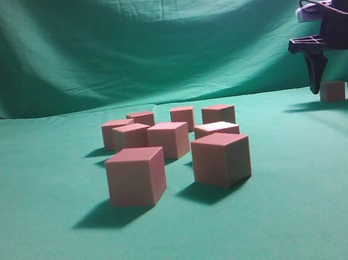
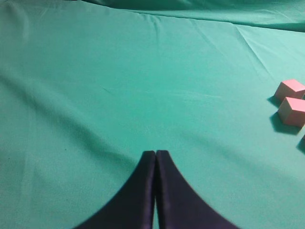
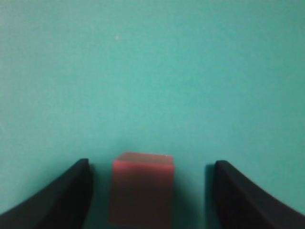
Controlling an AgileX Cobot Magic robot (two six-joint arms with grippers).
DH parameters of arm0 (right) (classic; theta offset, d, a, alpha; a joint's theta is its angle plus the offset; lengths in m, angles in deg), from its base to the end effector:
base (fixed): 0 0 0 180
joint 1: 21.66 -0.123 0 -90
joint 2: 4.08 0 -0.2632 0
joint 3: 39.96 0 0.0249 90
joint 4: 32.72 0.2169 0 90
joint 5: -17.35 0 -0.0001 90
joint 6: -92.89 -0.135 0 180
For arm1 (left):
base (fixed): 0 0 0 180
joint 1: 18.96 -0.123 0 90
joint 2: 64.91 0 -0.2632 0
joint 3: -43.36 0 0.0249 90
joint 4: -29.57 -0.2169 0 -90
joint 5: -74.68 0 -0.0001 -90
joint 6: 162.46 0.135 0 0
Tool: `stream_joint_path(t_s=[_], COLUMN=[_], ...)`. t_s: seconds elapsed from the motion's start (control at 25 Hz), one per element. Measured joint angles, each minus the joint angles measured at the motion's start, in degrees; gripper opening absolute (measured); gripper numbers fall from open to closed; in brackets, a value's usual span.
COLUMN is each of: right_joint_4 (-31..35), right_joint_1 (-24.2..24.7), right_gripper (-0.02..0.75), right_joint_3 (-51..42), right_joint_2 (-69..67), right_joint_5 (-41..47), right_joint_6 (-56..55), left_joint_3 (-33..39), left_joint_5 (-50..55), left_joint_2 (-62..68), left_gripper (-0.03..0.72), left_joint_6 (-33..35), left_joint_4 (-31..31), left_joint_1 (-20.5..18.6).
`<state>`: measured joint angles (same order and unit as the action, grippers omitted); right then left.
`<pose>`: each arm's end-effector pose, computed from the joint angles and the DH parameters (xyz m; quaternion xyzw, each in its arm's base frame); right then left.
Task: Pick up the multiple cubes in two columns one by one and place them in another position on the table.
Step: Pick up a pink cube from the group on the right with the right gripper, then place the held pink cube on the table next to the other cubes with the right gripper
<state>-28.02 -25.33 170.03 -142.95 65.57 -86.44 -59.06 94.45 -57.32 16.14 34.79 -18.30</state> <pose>0.4626 0.0379 0.1254 -0.0164 0.9794 0.0406 0.1974 0.0835 -0.0051 0.1661 -0.0297 0.7920 -0.0493 0.6078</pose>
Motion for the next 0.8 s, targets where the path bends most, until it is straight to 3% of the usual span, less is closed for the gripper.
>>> stream_joint_path(t_s=[0.04, 0.2, 0.36, 0.56, 0.8], right_joint_4=[0.0, 0.0, 1.3, 3.5, 3.9], right_joint_1=[0.0, 0.0, 0.0, 0.0, -3.3], right_gripper=[0.477, 0.258, 0.262, 0.262, 0.262], right_joint_3=[0.0, 0.2, 3.7, 15.7, 21.0], right_joint_2=[-0.1, -0.2, -0.5, -0.7, 8.3], right_joint_5=[-0.1, 0.2, 6.3, 20.8, 23.7], right_joint_6=[0.0, 0.1, 0.3, 0.7, 0.8], left_joint_3=[0.0, 0.0, 0.0, 0.0, 0.0], left_joint_5=[0.0, 0.0, 0.0, 0.0, 0.0], left_joint_2=[0.0, 0.0, 0.0, 0.0, 0.0], left_gripper=[0.000, 0.000, 0.000, 0.000, 0.000], left_joint_6=[0.0, 0.0, 0.0, 0.0, 0.0], left_joint_4=[0.0, 0.0, 0.0, 0.0, 0.0], left_joint_1=[0.0, 0.0, 0.0, 0.0, 0.0])
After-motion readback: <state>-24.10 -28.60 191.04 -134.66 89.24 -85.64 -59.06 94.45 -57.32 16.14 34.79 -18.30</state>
